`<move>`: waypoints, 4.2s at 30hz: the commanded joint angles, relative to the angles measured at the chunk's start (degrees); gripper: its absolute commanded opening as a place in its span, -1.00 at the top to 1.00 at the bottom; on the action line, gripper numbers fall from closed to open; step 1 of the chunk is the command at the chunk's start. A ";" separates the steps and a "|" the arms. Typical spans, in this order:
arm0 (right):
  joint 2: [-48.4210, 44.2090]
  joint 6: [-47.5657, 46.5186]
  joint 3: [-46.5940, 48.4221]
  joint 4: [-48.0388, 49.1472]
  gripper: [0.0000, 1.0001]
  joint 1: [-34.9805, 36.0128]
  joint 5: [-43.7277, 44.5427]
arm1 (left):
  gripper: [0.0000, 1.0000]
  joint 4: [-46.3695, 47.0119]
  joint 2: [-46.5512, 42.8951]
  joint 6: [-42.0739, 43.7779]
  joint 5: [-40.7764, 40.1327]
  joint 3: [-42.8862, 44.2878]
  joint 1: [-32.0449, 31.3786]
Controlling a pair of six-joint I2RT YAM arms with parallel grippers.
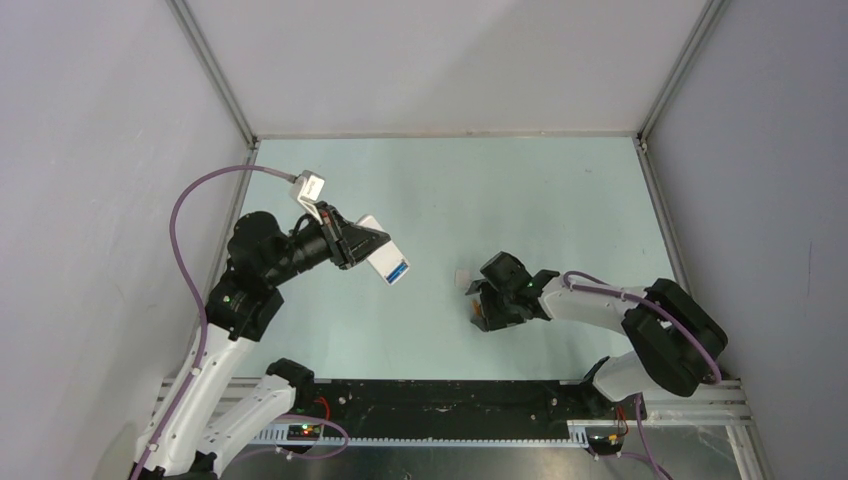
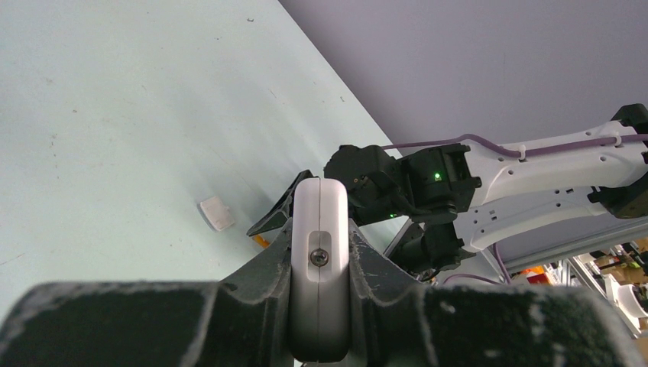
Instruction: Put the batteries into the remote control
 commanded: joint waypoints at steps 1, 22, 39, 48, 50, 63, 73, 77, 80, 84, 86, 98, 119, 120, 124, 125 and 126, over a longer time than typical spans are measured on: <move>3.25 12.18 0.47 -0.20 -0.33 -0.34 3.08 | 1.00 2.53 -0.33 0.88 -0.33 0.39 0.47; -0.22 7.46 0.21 -10.76 -0.14 -4.66 8.50 | 1.00 2.53 -0.55 0.78 -0.25 0.48 0.56; 5.00 8.76 0.82 -8.77 0.02 -6.92 2.67 | 1.00 2.52 -0.60 0.75 -0.23 0.12 0.72; 5.57 13.71 1.97 -15.60 0.09 -8.69 -0.03 | 1.00 2.55 0.06 0.10 0.09 1.02 0.79; 6.00 14.56 2.12 -16.54 0.11 -9.07 -0.38 | 1.00 2.56 0.23 -0.13 0.17 1.27 0.79; 7.19 12.92 3.14 -16.40 0.53 -10.69 -0.10 | 1.00 2.55 0.23 -0.52 0.09 1.45 0.81; 6.93 1.11 5.21 -15.27 0.94 -10.69 3.91 | 1.00 2.53 0.57 -1.46 0.48 0.95 0.79; 7.26 -12.79 9.53 -14.20 1.00 -10.43 8.41 | 1.00 2.52 0.88 -2.31 0.90 0.40 0.84; 5.25 -23.73 11.16 -12.84 1.00 -9.88 10.98 | 1.00 2.56 1.17 -3.29 1.20 -0.04 0.84; -3.31 -33.99 12.72 -13.90 1.00 -8.35 16.50 | 1.00 2.86 2.27 -5.01 2.56 -0.99 0.83; -8.92 -37.87 13.03 -14.32 1.00 -7.50 18.69 | 1.00 4.85 3.21 -6.57 3.85 -1.36 0.81; -33.02 -50.85 24.01 -17.11 1.00 2.63 25.47 | 1.00 25.68 14.32 -24.84 11.44 1.80 0.45; -19.98 -65.85 49.99 -13.51 1.00 24.33 32.85 | 1.00 37.38 12.24 -37.82 -8.61 0.06 -6.59; -19.42 -66.03 50.68 -14.42 1.00 24.79 33.42 | 1.00 37.42 11.13 -37.77 -9.79 -0.31 -6.83; -16.58 -65.82 53.43 -17.13 1.00 28.39 38.54 | 1.00 37.41 8.33 -38.37 -11.99 -2.90 -7.40; -16.36 -65.14 54.01 -17.61 1.00 29.27 40.07 | 1.00 37.43 7.24 -38.84 -12.39 -3.33 -7.37; -15.87 -64.85 54.46 -18.43 1.00 29.72 41.51 | 1.00 37.45 6.70 -39.06 -13.31 -4.26 -7.41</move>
